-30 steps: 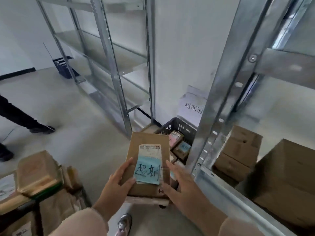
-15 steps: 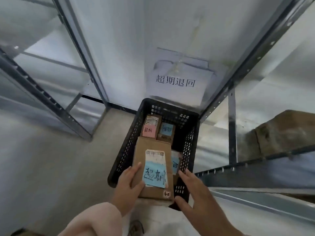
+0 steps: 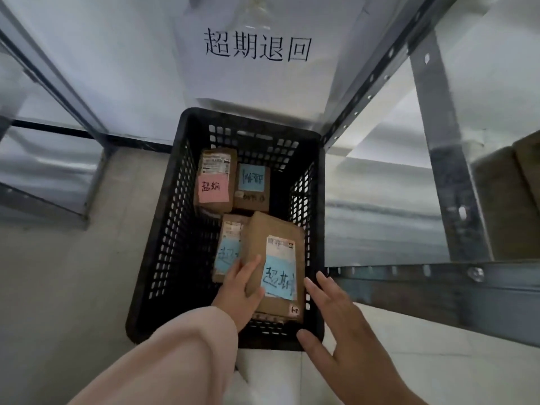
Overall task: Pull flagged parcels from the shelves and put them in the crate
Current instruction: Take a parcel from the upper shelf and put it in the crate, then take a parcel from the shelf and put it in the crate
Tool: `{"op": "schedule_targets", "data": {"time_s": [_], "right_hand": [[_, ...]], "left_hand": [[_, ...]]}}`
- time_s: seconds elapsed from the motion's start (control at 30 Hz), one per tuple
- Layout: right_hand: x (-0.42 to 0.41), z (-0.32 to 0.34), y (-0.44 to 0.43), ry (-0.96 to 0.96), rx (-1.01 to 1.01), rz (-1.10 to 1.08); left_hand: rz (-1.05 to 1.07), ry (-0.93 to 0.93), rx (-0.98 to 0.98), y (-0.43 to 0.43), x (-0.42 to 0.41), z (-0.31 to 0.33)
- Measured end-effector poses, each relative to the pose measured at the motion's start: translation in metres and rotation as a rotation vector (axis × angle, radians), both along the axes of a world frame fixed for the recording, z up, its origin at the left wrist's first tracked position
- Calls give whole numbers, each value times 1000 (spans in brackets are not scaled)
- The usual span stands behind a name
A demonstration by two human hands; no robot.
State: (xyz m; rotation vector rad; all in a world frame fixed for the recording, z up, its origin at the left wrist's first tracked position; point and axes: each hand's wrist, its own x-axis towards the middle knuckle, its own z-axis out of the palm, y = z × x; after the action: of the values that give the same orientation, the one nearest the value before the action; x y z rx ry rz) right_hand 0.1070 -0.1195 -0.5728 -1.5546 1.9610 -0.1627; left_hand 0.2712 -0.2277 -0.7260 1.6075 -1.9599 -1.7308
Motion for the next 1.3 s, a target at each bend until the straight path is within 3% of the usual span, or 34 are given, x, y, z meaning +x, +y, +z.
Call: {"op": "schedule_targets", "data": {"time_s": [0.1, 0.2, 0.4, 0.57, 0.9, 1.3], "right_hand": [[1, -6, 8, 52, 16, 29], [2, -3, 18, 96, 33, 44], [-2, 28, 51, 129, 8, 34], [-25, 62, 102, 218, -88, 16], [-141, 198, 279, 350, -390, -178], [-313, 356, 467, 606, -581, -559]], "left_hand": [[-177, -146, 17, 9, -2, -11], [-197, -227, 4, 16, 0, 1], [-227, -315, -375, 40, 4, 80], [-258, -254, -740, 91, -18, 169], [-355, -94, -1188, 254, -148, 354], [-515, 251, -1517, 400, -374, 510]]}}
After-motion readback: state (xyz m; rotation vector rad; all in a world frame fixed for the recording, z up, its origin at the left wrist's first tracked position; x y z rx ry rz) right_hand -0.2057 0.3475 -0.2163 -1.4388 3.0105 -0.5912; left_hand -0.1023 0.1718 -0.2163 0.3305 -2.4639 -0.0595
